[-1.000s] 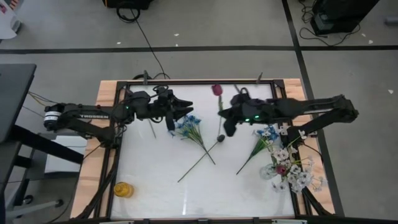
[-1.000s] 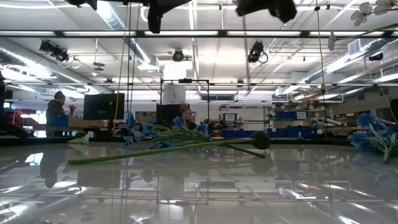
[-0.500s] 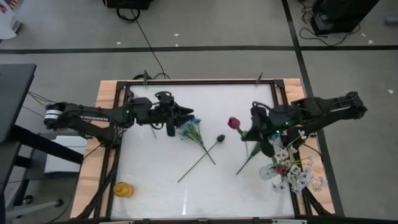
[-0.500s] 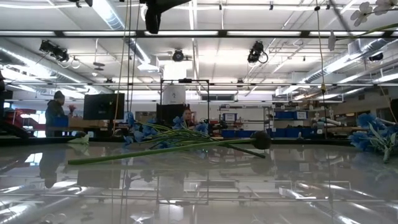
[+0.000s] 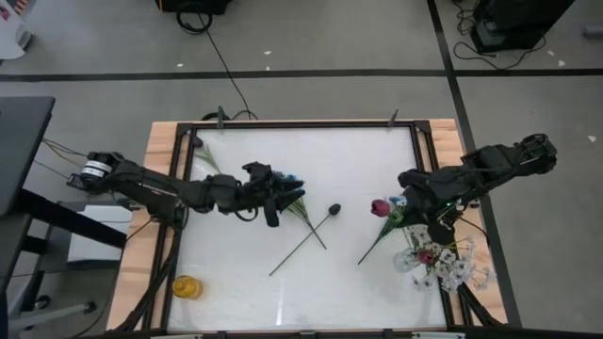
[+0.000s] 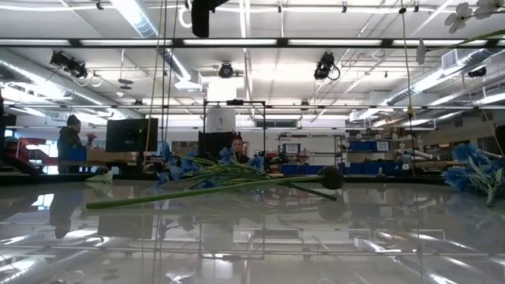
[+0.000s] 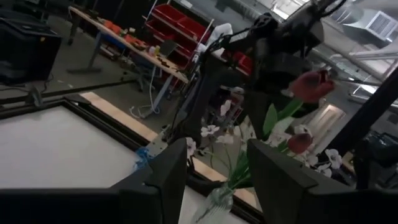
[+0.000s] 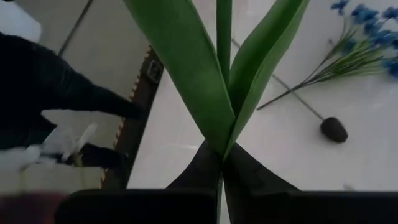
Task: Sort flowers into vase by color
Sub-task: Put the red tulip into the transparent vase
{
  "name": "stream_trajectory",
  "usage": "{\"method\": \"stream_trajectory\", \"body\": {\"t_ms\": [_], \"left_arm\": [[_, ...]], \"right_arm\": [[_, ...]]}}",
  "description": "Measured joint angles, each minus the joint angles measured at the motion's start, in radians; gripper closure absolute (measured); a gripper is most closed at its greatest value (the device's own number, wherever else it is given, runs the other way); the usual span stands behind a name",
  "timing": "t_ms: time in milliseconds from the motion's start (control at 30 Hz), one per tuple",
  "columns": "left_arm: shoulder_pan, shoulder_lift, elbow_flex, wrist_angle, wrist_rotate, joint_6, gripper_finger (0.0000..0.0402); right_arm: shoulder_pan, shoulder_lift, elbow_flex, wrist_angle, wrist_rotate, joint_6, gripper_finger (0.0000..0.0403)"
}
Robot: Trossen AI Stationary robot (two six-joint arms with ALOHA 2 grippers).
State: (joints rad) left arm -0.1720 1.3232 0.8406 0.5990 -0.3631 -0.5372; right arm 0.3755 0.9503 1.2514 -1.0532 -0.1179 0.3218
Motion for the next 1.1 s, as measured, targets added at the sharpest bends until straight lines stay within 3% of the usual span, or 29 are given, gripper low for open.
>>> {"method": "stream_trajectory", "body": {"t_ms": [667, 1100], "left_arm": [[0.001, 0.038, 0.0, 0.08, -0.045, -0.019, 0.0228], [0.006, 0.038, 0.0, 0.079, -0.045, -0.018, 0.0228]], "right_arm": [[0.011, -0.057, 0.094, -0.041, -0.069, 0.015, 0.039], [0.103, -0.04, 0.092, -0.016, -0.008, 0.015, 0.039]]}}
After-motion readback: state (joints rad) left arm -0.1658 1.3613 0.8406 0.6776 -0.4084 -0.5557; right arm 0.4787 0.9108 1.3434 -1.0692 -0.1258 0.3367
